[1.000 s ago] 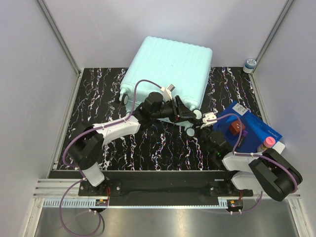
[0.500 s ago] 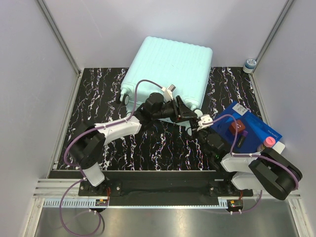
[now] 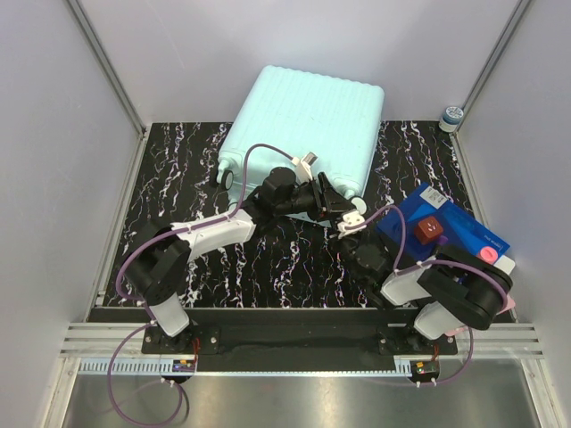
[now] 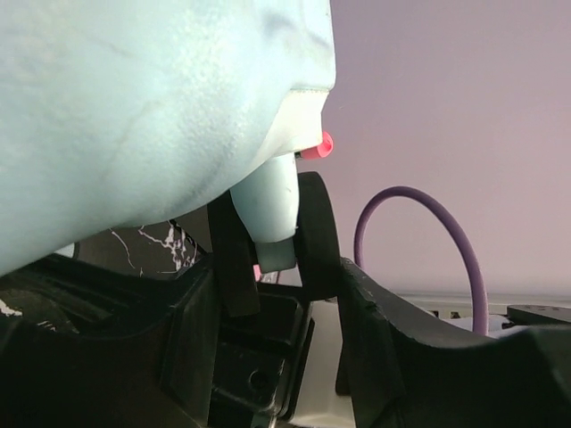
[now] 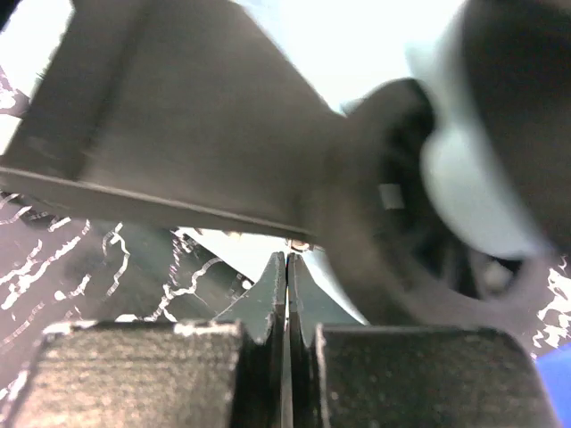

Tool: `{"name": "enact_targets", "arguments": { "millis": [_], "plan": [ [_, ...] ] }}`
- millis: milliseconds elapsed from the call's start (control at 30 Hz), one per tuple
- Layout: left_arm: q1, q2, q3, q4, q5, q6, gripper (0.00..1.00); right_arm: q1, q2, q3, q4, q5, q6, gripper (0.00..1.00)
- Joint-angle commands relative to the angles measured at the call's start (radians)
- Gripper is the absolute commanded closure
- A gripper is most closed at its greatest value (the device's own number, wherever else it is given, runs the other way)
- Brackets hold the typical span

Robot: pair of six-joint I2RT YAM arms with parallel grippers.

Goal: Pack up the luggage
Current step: Zip the luggage at the center of the board.

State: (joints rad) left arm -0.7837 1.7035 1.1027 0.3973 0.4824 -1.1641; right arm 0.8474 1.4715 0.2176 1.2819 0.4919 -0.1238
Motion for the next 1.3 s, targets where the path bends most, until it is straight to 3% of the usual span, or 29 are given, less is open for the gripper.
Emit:
{"name": "enact_targets", "arguments": {
  "millis": [0, 233, 567, 600, 667, 733, 767, 800, 867, 967, 1033, 1267],
  "plan": [
    [0.031, -0.01, 0.068, 0.298, -0.019, -0.086, 1.0, 0.097, 0.104, 0.098, 0.224, -0.135, -0.022, 1.0],
    [0.032, -0.015, 0.051, 0.337, -0.011, -0.114, 1.0, 0.136, 0.184, 0.163, 0.254, -0.122, -0.053, 1.0],
    [0.037, -0.013, 0.031, 0.356, -0.013, -0.117, 1.0, 0.163, 0.139, 0.149, 0.241, -0.112, -0.043, 0.97],
    [0.04, -0.013, 0.026, 0.356, -0.014, -0.12, 0.96, 0.165, 0.13, 0.14, 0.238, -0.11, -0.027, 0.94],
    [0.044, -0.011, 0.013, 0.356, -0.015, -0.121, 0.78, 0.168, 0.089, 0.102, 0.217, -0.101, -0.01, 0.8],
    [0.046, -0.011, 0.0, 0.357, -0.015, -0.12, 0.7, 0.171, 0.049, 0.075, 0.182, -0.078, 0.015, 0.66],
    [0.047, -0.013, -0.009, 0.356, -0.015, -0.118, 0.58, 0.173, -0.003, 0.051, 0.121, -0.07, 0.044, 0.52],
    [0.047, -0.015, -0.013, 0.35, -0.019, -0.112, 0.51, 0.173, -0.032, 0.042, 0.079, -0.066, 0.061, 0.48],
    [0.047, -0.018, -0.017, 0.309, -0.021, -0.095, 0.3, 0.173, -0.132, 0.042, -0.109, -0.075, 0.11, 0.37],
    [0.047, -0.047, -0.026, 0.204, -0.037, -0.022, 0.09, 0.174, -0.288, 0.095, -0.47, -0.114, 0.205, 0.32],
    [0.047, -0.091, -0.059, 0.141, -0.076, 0.039, 0.01, 0.173, -0.353, 0.114, -0.676, -0.125, 0.24, 0.3],
    [0.046, -0.237, -0.173, -0.018, -0.168, 0.19, 0.01, 0.174, -0.706, 0.138, -1.061, -0.138, 0.316, 0.23]
  ]
}}
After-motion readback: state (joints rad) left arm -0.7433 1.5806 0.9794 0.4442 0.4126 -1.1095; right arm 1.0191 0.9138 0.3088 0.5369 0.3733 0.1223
